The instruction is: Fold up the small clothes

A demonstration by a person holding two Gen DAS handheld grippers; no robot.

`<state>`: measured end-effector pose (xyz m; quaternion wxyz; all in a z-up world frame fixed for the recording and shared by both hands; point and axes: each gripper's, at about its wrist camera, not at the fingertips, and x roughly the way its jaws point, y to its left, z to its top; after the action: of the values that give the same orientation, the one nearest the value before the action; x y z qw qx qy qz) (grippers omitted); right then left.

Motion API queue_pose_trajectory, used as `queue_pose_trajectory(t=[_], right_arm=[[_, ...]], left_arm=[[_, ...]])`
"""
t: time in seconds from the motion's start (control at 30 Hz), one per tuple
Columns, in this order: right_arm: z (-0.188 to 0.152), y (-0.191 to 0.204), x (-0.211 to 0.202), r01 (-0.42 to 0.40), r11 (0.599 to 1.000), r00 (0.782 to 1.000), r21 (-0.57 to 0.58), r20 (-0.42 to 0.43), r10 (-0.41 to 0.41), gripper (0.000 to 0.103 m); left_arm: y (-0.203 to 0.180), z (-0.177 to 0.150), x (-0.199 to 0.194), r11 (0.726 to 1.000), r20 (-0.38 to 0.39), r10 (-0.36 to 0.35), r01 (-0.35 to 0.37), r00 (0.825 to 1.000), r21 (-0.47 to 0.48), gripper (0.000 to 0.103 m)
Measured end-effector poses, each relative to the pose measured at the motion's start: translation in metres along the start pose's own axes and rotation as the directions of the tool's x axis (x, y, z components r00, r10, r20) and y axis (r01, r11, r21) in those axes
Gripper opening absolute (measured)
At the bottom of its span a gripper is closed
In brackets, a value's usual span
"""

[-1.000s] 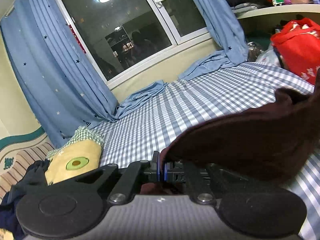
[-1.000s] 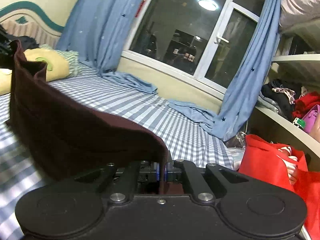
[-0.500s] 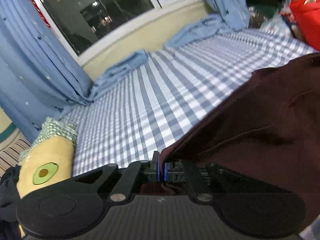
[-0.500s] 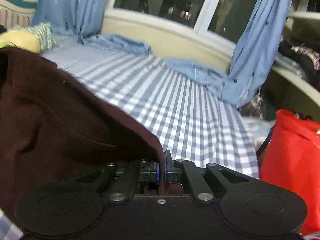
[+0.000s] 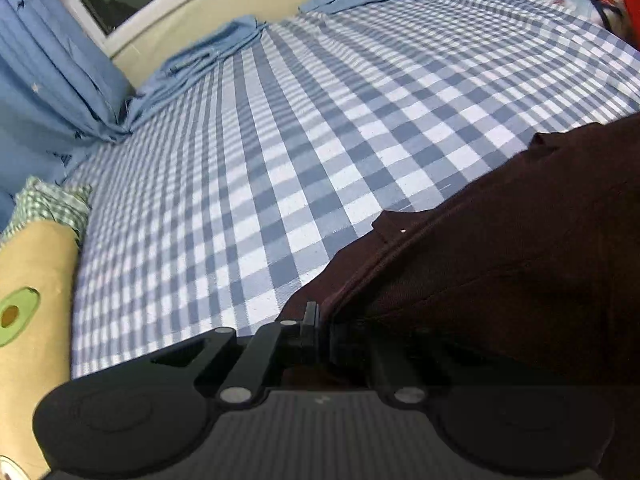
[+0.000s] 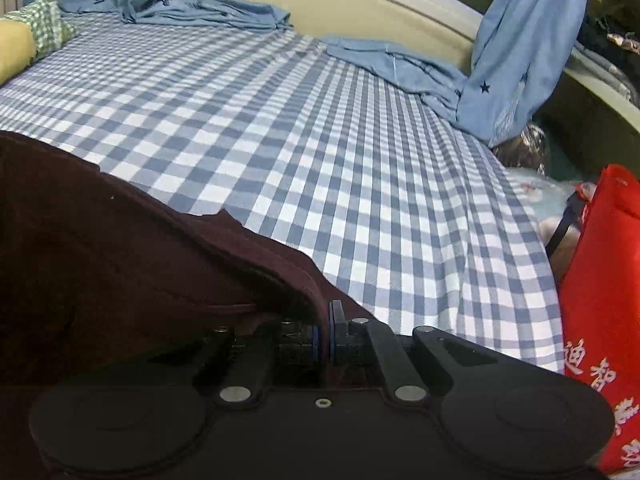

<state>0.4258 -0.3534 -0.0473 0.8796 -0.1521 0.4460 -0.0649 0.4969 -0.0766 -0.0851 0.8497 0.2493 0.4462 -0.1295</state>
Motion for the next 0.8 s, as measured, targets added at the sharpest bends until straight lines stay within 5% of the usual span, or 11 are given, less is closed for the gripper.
queue_pose_trajectory(t=[0.3, 0.53, 0.63, 0.7, 0.8], right_arm=[[0.012, 0.004, 0.033, 0.023, 0.999, 0.998, 0.049, -0.061, -0.02, 0.008], [0.013, 0.004, 0.037, 0.012, 0.997, 0.998, 0.082, -0.066, -0.006, 0.016], [0.014, 0.003, 0.035, 0.011, 0.995, 0.998, 0.096, -0.058, -0.006, 0.031], [0.015, 0.003, 0.033, 0.015, 0.995, 0.998, 0.103, -0.055, -0.01, 0.05], [0.013, 0.002, 0.029, 0.023, 0.993, 0.999, 0.116, -0.047, -0.018, 0.076]], left_arm=[[0.003, 0.01, 0.038, 0.998, -0.083, -0.047, 0.043, 0.995, -0.052, 0.005], [0.035, 0.009, 0.034, 0.969, -0.102, -0.157, 0.134, 0.982, -0.206, 0.015], [0.048, 0.01, 0.028, 0.955, -0.085, -0.18, 0.153, 0.98, -0.255, 0.04], [0.056, 0.01, 0.019, 0.949, -0.057, -0.162, 0.14, 0.985, -0.282, 0.071], [0.067, 0.007, 0.006, 0.951, -0.034, -0.091, 0.077, 0.995, -0.298, 0.088]])
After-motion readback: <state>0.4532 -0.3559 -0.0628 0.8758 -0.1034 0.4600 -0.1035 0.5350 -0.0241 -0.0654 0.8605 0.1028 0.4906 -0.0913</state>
